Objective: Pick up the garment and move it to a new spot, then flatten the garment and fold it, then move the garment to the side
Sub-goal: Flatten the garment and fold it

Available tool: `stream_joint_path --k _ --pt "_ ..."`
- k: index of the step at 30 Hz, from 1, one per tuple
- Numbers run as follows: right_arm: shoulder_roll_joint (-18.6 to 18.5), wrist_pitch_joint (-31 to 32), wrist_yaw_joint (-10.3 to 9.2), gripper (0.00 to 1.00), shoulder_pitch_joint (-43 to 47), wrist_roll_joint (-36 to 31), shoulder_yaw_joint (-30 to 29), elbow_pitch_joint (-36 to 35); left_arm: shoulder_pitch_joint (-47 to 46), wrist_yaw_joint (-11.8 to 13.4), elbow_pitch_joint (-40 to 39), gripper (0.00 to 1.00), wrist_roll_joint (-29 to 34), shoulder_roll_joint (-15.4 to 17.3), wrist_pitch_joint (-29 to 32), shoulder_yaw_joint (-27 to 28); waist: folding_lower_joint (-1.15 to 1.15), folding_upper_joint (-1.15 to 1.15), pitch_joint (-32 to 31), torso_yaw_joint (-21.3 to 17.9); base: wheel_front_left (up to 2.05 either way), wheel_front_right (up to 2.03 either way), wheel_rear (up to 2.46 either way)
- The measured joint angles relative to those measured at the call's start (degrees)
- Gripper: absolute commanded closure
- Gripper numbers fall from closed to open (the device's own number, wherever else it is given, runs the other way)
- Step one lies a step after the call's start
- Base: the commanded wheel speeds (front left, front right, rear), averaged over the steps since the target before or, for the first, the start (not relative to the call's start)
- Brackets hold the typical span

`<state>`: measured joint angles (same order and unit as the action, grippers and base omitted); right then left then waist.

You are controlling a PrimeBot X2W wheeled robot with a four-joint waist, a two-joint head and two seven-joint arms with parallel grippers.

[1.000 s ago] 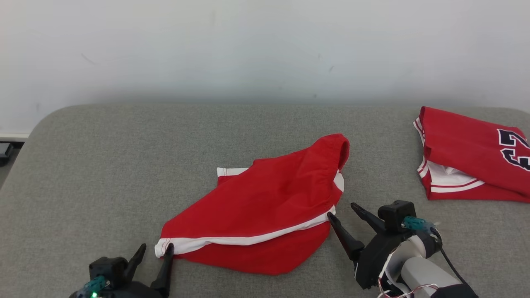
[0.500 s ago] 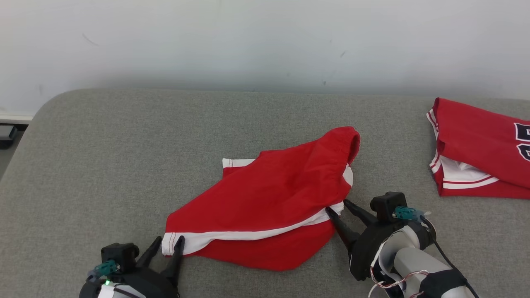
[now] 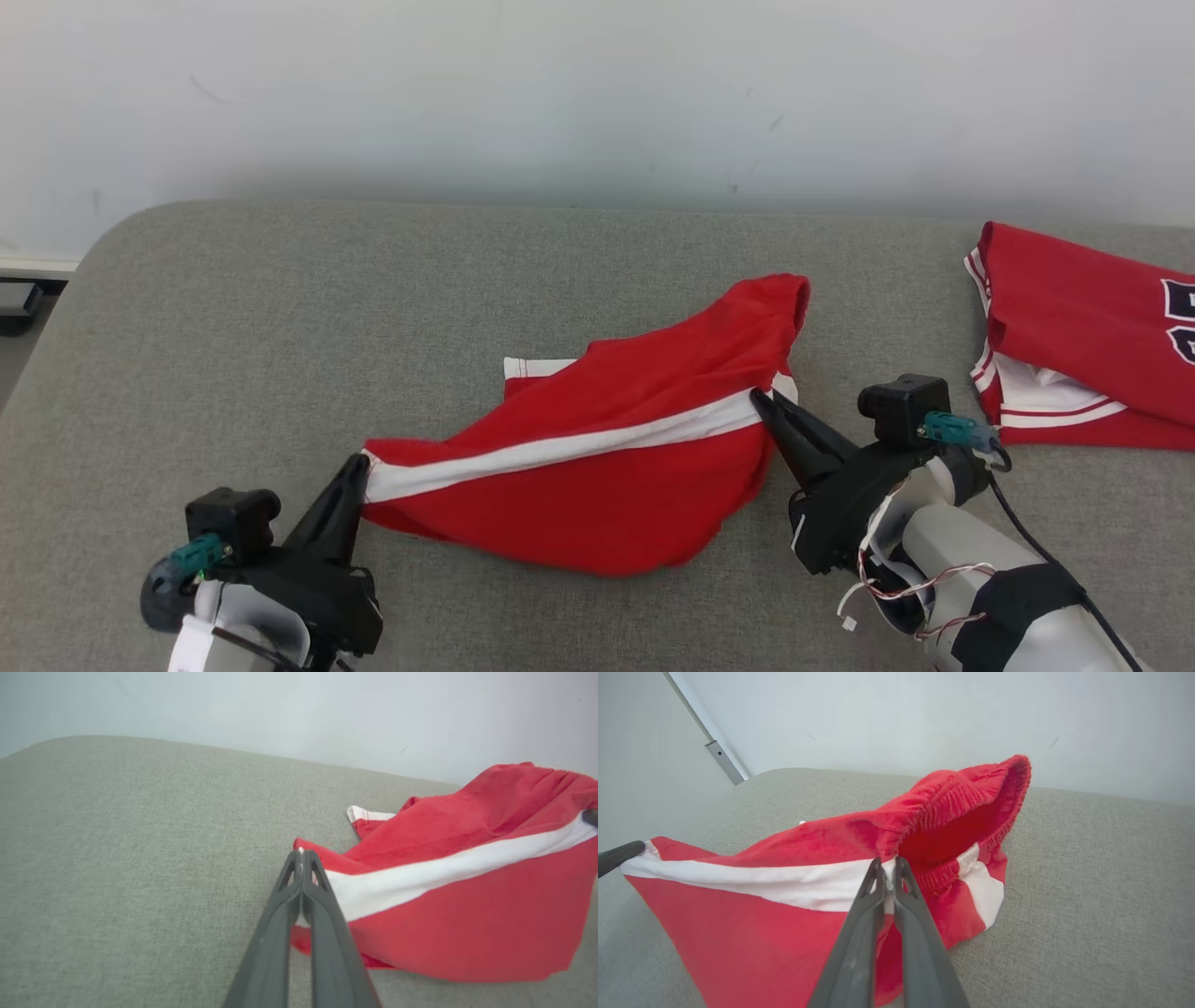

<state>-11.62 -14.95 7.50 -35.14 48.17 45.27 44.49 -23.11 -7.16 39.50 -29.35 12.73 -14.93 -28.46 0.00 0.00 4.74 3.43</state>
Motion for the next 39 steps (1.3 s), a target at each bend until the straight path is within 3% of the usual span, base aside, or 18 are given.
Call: stream_joint_path --k 9,15,20,22,25,33,39 --pt "-1.82 -0.01 0.0 1.0 -2.24 -0.63 -0.2 -4.94 -1.45 0.07 -5.27 1.0 3.45 2.19 0.0 1.09 0.0 0.0 -0.19 -0.78 0.0 0.0 0.0" --pt "-2.77 0.21 0.0 1.0 -11.86 -1.26 3.48 -4.45 -11.47 0.0 -6.53 1.0 3.34 5.61 1.6 -0.79 0.0 0.0 1.04 -2.06 0.0 0.0 0.0" --pt "-2.21 2.46 0.0 1.0 -23.31 2.33 4.86 -2.53 -22.59 -0.36 -9.7 1.0 -1.87 9.48 5.37 -4.34 0.01 0.0 3.79 -3.31 0.0 0.0 0.0" --pt "-1.51 3.48 0.0 1.0 -27.73 4.83 4.64 -1.19 -26.65 -0.35 -11.07 1.0 -8.73 9.62 6.83 -3.92 0.0 0.0 5.24 -3.86 0.0 0.0 0.0" --pt "0.18 6.32 0.0 1.0 -37.69 8.73 3.81 3.7 -35.99 -0.34 -11.13 1.0 -13.56 12.87 9.82 -4.72 0.01 0.0 8.64 -5.04 0.0 0.0 0.0" --pt "2.91 7.68 0.01 1.0 -52.82 14.69 0.14 13.45 -53.79 -0.36 -4.11 1.0 -15.61 13.54 12.23 -7.13 0.01 0.01 16.31 -7.08 0.0 0.0 0.0" --pt "3.61 2.29 0.1 1.0 -61.3 13.38 -0.91 21.75 -65.36 -0.36 4.66 1.0 -12.39 11.84 9.22 -8.02 0.02 0.01 21.27 -8.27 0.0 0.0 0.0"
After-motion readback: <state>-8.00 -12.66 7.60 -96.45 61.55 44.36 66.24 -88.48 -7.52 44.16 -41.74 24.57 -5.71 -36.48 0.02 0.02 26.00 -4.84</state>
